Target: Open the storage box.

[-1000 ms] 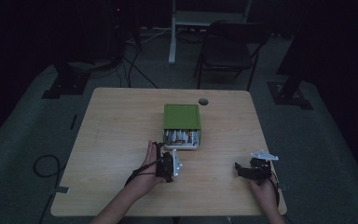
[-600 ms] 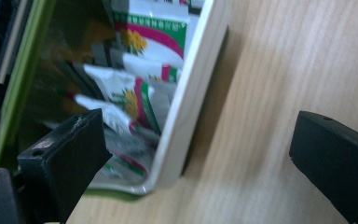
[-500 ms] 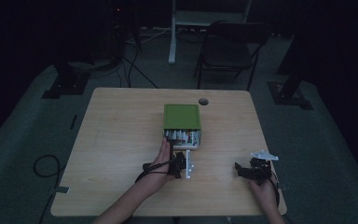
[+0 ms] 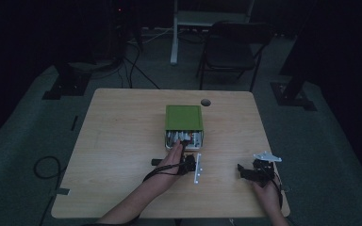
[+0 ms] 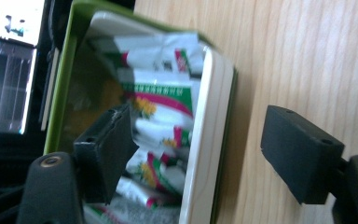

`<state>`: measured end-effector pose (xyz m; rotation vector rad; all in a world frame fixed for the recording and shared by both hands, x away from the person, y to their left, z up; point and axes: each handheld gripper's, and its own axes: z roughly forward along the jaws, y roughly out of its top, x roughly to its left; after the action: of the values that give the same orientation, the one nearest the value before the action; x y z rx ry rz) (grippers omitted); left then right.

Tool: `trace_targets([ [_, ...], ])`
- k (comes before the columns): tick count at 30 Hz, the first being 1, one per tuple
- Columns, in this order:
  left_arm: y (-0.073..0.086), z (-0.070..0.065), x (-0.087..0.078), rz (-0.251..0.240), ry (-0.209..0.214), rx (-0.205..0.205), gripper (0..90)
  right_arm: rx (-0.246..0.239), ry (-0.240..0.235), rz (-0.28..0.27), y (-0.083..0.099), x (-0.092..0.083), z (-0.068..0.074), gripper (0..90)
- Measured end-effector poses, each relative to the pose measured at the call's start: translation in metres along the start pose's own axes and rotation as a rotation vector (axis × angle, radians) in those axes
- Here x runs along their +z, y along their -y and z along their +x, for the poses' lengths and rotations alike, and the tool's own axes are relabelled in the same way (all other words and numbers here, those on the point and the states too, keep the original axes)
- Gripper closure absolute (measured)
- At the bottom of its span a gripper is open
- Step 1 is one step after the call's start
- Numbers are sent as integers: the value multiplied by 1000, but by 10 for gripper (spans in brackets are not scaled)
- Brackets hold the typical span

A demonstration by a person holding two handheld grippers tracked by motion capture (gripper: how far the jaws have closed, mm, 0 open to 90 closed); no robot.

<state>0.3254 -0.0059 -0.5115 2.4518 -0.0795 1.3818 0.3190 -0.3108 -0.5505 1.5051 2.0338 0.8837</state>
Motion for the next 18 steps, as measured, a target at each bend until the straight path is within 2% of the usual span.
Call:
trace_targets([
  [4,-1,-1,4,13,7,28,363,0,0,0,0,0,0,123],
  [6,-2,-1,6,2,8,35,420,0,0,0,0,0,0,123],
  [9,-3,-2,9,17,19,50,457,0,0,0,0,0,0,123],
  [10,-3,-4,11,30,4,62,476,0,0,0,0,0,0,123],
  [11,-3,-4,12,42,10,69,505,0,0,0,0,0,0,123],
  [13,-3,-5,15,55,-4,67,556,0,0,0,0,0,0,123],
  [14,-3,-4,15,56,-6,73,600,0,0,0,0,0,0,123],
  [18,-3,-5,18,54,5,99,658,0,0,0,0,0,0,123],
])
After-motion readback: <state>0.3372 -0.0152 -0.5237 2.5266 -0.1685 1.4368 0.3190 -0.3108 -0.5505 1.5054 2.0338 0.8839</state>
